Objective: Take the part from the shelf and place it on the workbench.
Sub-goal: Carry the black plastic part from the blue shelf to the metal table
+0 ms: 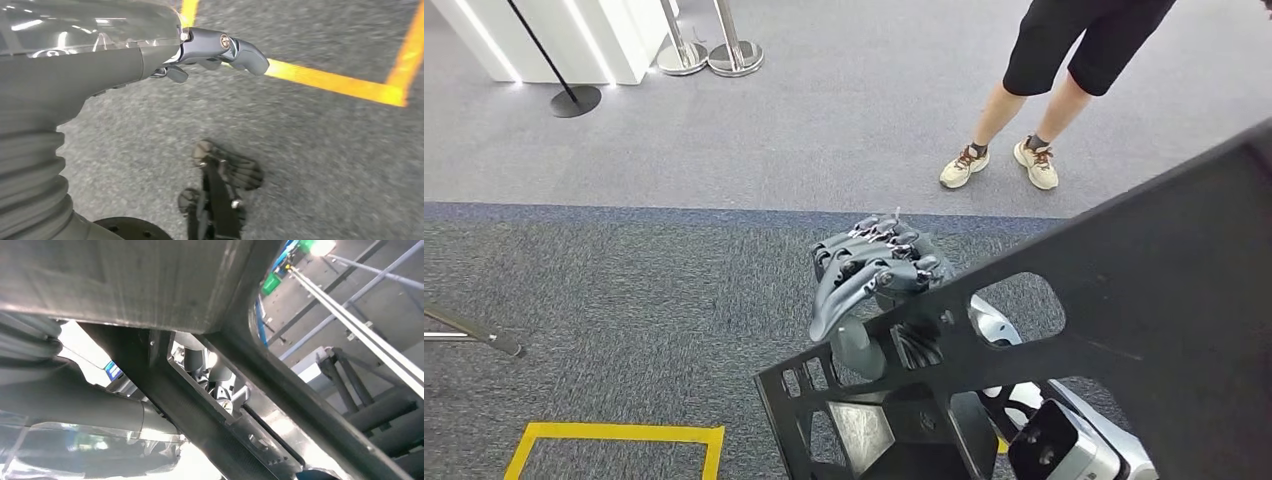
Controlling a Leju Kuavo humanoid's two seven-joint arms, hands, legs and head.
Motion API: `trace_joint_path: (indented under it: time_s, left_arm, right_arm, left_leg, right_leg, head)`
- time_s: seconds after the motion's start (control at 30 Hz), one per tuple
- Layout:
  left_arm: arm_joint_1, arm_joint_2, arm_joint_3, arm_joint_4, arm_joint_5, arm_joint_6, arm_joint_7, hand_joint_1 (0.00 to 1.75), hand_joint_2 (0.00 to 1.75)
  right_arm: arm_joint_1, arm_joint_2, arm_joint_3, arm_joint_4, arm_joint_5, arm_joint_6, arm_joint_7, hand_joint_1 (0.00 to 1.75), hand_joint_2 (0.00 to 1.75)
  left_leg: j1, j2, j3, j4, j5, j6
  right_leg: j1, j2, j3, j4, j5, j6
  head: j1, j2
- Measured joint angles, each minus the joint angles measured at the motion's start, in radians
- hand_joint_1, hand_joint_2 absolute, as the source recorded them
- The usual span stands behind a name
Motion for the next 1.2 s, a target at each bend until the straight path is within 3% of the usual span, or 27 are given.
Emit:
trace_joint_path:
  time_s: [0.07,0.13,0.2,0.23,0.27,0.33,0.4,0.43,0.5,0.53,0.57,0.63,0.7,0.73,0.77,0.83,0.9,0.97,1.0,1.03,1.1,1.17,1.2]
  left_arm:
    - [0.007,0.005,0.006,0.0,0.0,0.006,0.027,0.0,1.75]
    - [0.007,0.016,0.012,0.0,0.001,0.02,0.054,0.0,1.75]
    - [0.007,0.034,0.022,0.0,0.009,0.048,0.073,0.0,1.75]
    - [0.009,0.045,0.029,0.0,0.015,0.063,0.081,0.0,1.75]
    - [0.012,0.057,0.036,0.0,0.021,0.074,0.088,0.0,1.75]
    - [0.015,0.081,0.048,-0.001,0.029,0.085,0.1,0.0,1.75]
    - [0.011,0.099,0.057,-0.002,0.035,0.091,0.106,0.0,1.75]
    - [0.01,0.106,0.062,-0.002,0.037,0.094,0.107,0.0,1.75]
    - [0.009,0.114,0.072,-0.002,0.043,0.1,0.108,0.0,1.75]
    - [0.011,0.116,0.076,-0.002,0.045,0.102,0.109,0.0,1.75]
    - [0.011,0.117,0.08,-0.003,0.048,0.102,0.108,0.0,1.75]
    - [0.009,0.119,0.085,-0.003,0.049,0.102,0.106,0.0,1.75]
    - [0.005,0.119,0.089,-0.003,0.048,0.1,0.103,0.0,1.75]
    - [0.006,0.119,0.091,-0.003,0.048,0.098,0.103,0.0,1.75]
    - [0.007,0.119,0.092,-0.003,0.047,0.095,0.103,0.0,1.75]
    - [0.008,0.116,0.093,-0.003,0.045,0.089,0.103,0.0,1.75]
    - [0.007,0.114,0.093,-0.003,0.042,0.085,0.103,0.0,1.75]
    - [0.007,0.112,0.094,-0.003,0.04,0.084,0.103,0.0,1.75]
    - [0.008,0.111,0.094,-0.003,0.039,0.084,0.102,0.0,1.75]
    - [0.01,0.11,0.094,-0.003,0.039,0.084,0.102,0.0,1.75]
    - [0.011,0.109,0.094,-0.003,0.038,0.084,0.103,0.0,1.75]
    - [0.007,0.108,0.094,-0.003,0.038,0.083,0.103,0.0,1.75]
    - [0.004,0.107,0.094,-0.003,0.038,0.083,0.104,0.0,1.75]
  right_arm:
    - [0.013,-0.006,-0.014,-0.003,-0.026,0.03,-0.033,1.75,1.75]
    - [0.05,-0.031,-0.061,-0.013,-0.067,0.11,-0.088,1.75,1.75]
    - [0.106,-0.061,-0.147,-0.022,-0.088,0.217,-0.122,1.75,1.75]
    - [0.132,-0.069,-0.194,-0.024,-0.089,0.262,-0.129,1.75,1.75]
    - [0.153,-0.074,-0.234,-0.027,-0.088,0.291,-0.131,1.75,1.75]
    - [0.181,-0.076,-0.295,-0.034,-0.083,0.323,-0.132,1.75,1.75]
    - [0.195,-0.076,-0.339,-0.04,-0.08,0.342,-0.13,1.75,1.75]
    - [0.199,-0.076,-0.356,-0.041,-0.08,0.349,-0.128,1.75,1.75]
    - [0.2,-0.076,-0.379,-0.042,-0.081,0.359,-0.121,1.75,1.75]
    - [0.201,-0.076,-0.387,-0.042,-0.083,0.361,-0.119,1.75,1.75]
    - [0.202,-0.077,-0.396,-0.043,-0.085,0.363,-0.117,1.75,1.75]
    - [0.208,-0.078,-0.413,-0.045,-0.089,0.367,-0.116,1.75,1.75]
    - [0.221,-0.083,-0.427,-0.045,-0.091,0.374,-0.118,1.75,1.75]
    - [0.228,-0.085,-0.432,-0.045,-0.091,0.376,-0.119,1.75,1.75]
    - [0.233,-0.087,-0.437,-0.044,-0.092,0.378,-0.122,1.75,1.75]
    - [0.236,-0.088,-0.445,-0.045,-0.092,0.38,-0.128,1.75,1.75]
    - [0.236,-0.089,-0.454,-0.048,-0.092,0.383,-0.131,1.75,1.75]
    - [0.234,-0.09,-0.46,-0.051,-0.094,0.39,-0.132,1.75,1.75]
    - [0.233,-0.09,-0.462,-0.053,-0.094,0.392,-0.132,1.75,1.75]
    - [0.231,-0.09,-0.463,-0.055,-0.095,0.394,-0.132,1.75,1.75]
    - [0.225,-0.089,-0.465,-0.057,-0.097,0.395,-0.128,1.75,1.75]
    - [0.215,-0.088,-0.465,-0.057,-0.103,0.395,-0.114,1.75,1.75]
    - [0.209,-0.087,-0.465,-0.056,-0.107,0.396,-0.104,1.75,1.75]
  left_leg:
    - [-0.001,0.036,-0.011,0.023,-0.015,-0.01]
    - [-0.002,0.104,-0.055,0.119,-0.068,-0.016]
    - [0.001,0.132,-0.114,0.244,-0.122,-0.022]
    - [0.002,0.136,-0.127,0.274,-0.127,-0.024]
    - [0.003,0.139,-0.12,0.265,-0.114,-0.025]
    - [0.003,0.163,-0.053,0.146,-0.056,-0.022]
    - [-0.007,0.203,0.009,0.029,-0.023,-0.007]
    - [-0.012,0.215,0.021,0.003,-0.02,0.001]
    - [-0.016,0.198,0.02,-0.003,-0.021,0.017]
    - [-0.015,0.187,0.021,-0.007,-0.019,0.022]
    - [-0.013,0.176,0.023,-0.01,-0.016,0.028]
    - [-0.01,0.153,0.025,-0.016,-0.011,0.038]
    - [-0.012,0.125,0.023,-0.015,-0.009,0.044]
    - [-0.013,0.11,0.023,-0.014,-0.009,0.045]
    - [-0.013,0.095,0.023,-0.012,-0.009,0.045]
    - [-0.013,0.065,0.024,-0.007,-0.01,0.043]
    - [-0.014,0.037,0.02,-0.002,-0.011,0.036]
    - [-0.01,0.015,0.012,-0.001,-0.008,0.024]
    - [-0.007,0.004,0.009,-0.003,-0.006,0.017]
    - [-0.005,0.003,0.007,-0.002,-0.005,0.012]
    - [-0.007,0.047,-0.011,0.034,-0.029,0.003]
    - [-0.007,0.109,-0.065,0.149,-0.089,-0.004]
    - [-0.004,0.123,-0.098,0.215,-0.116,-0.008]
  right_leg:
    - [0.0,-0.027,0.01,-0.012,0.004,-0.014]
    - [0.004,-0.061,0.019,-0.02,0.004,-0.023]
    - [0.01,-0.098,0.021,-0.02,0.0,-0.028]
    - [0.012,-0.114,0.022,-0.02,-0.001,-0.028]
    - [0.012,-0.127,0.022,-0.02,-0.003,-0.027]
    - [0.013,-0.149,0.027,-0.019,-0.007,-0.023]
    - [0.018,-0.167,0.032,-0.018,-0.012,-0.014]
    - [0.021,-0.176,0.033,-0.018,-0.014,-0.009]
    - [0.023,-0.194,0.036,-0.019,-0.017,0.001]
    - [0.02,-0.188,0.037,-0.016,-0.021,0.007]
    - [0.018,-0.167,0.033,-0.001,-0.033,0.012]
    - [0.012,-0.105,-0.008,0.091,-0.087,0.018]
    - [0.01,-0.078,-0.077,0.228,-0.144,0.019]
    - [0.01,-0.075,-0.1,0.269,-0.15,0.018]
    - [0.01,-0.074,-0.106,0.271,-0.136,0.018]
    - [0.009,-0.058,-0.062,0.163,-0.063,0.013]
    - [0.006,-0.016,-0.008,0.037,-0.011,0.008]
    - [0.009,0.001,0.008,-0.003,-0.004,0.004]
    - [0.01,-0.012,0.009,-0.007,-0.001,0.0]
    - [0.01,-0.024,0.012,-0.012,0.002,-0.006]
    - [0.008,-0.052,0.021,-0.026,0.007,-0.019]
    - [0.011,-0.081,0.025,-0.032,0.008,-0.027]
    - [0.013,-0.096,0.025,-0.032,0.007,-0.029]
  head:
    - [0.0,0.0]
    - [0.0,0.0]
    - [0.0,0.0]
    - [0.0,0.0]
    - [0.0,0.0]
    - [0.0,0.0]
    - [0.0,0.0]
    - [0.0,0.0]
    - [0.0,0.0]
    - [0.0,0.0]
    - [0.0,0.0]
    - [0.0,0.0]
    - [0.0,0.0]
    - [0.0,0.0]
    - [0.0,0.0]
    - [0.0,0.0]
    - [0.0,0.0]
    - [0.0,0.0]
    - [0.0,0.0]
    - [0.0,0.0]
    - [0.0,0.0]
    - [0.0,0.0]
    - [0.0,0.0]
